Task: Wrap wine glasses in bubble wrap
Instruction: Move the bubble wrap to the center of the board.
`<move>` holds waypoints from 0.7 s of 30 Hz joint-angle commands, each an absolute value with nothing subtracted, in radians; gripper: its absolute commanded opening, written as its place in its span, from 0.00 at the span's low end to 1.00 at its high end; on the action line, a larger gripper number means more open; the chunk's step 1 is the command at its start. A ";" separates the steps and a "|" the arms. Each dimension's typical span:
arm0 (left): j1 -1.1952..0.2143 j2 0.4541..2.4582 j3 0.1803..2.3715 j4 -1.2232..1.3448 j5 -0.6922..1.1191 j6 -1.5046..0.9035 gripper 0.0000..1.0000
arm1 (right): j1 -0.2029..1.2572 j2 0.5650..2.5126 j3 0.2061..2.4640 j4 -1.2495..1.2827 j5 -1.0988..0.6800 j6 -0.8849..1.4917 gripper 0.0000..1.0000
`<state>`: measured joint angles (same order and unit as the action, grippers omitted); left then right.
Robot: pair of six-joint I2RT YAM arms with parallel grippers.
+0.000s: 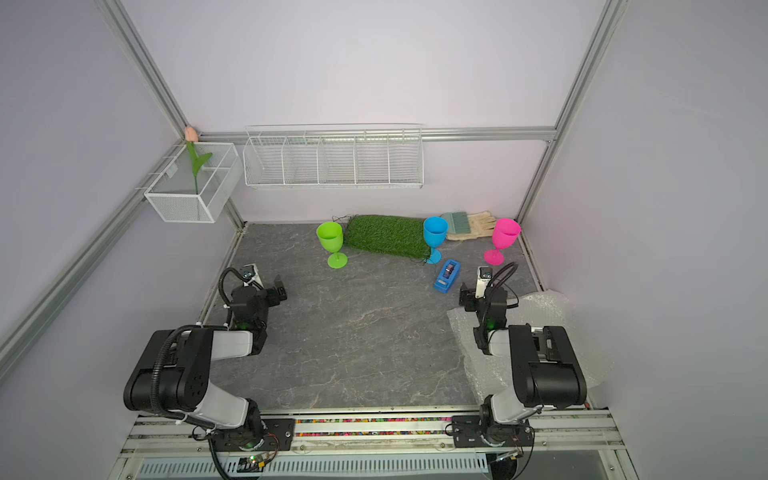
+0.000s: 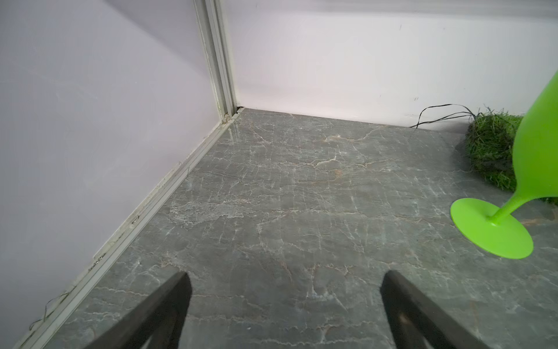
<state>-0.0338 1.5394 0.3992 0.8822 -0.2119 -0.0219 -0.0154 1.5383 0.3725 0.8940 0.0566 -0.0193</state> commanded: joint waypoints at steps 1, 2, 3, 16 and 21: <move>-0.038 1.546 0.393 0.897 -0.210 -0.028 1.00 | -0.020 1.537 0.379 0.894 0.030 -0.029 0.89; -0.038 1.546 0.393 0.897 -0.210 -0.028 1.00 | -0.020 1.537 0.380 0.894 0.030 -0.029 0.88; -0.039 1.546 0.393 0.898 -0.210 -0.028 1.00 | -0.019 1.538 0.379 0.894 0.030 -0.028 0.88; -0.038 1.546 0.393 0.897 -0.210 -0.029 1.00 | -0.019 1.537 0.377 0.896 0.029 -0.028 0.89; -0.039 1.546 0.393 0.898 -0.209 -0.028 1.00 | -0.019 1.535 0.382 0.892 0.042 -0.026 0.89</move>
<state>-0.0338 1.5394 0.3992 0.8822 -0.2119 -0.0219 -0.0174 1.5383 0.3725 0.8940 0.0364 -0.0193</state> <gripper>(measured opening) 0.996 0.885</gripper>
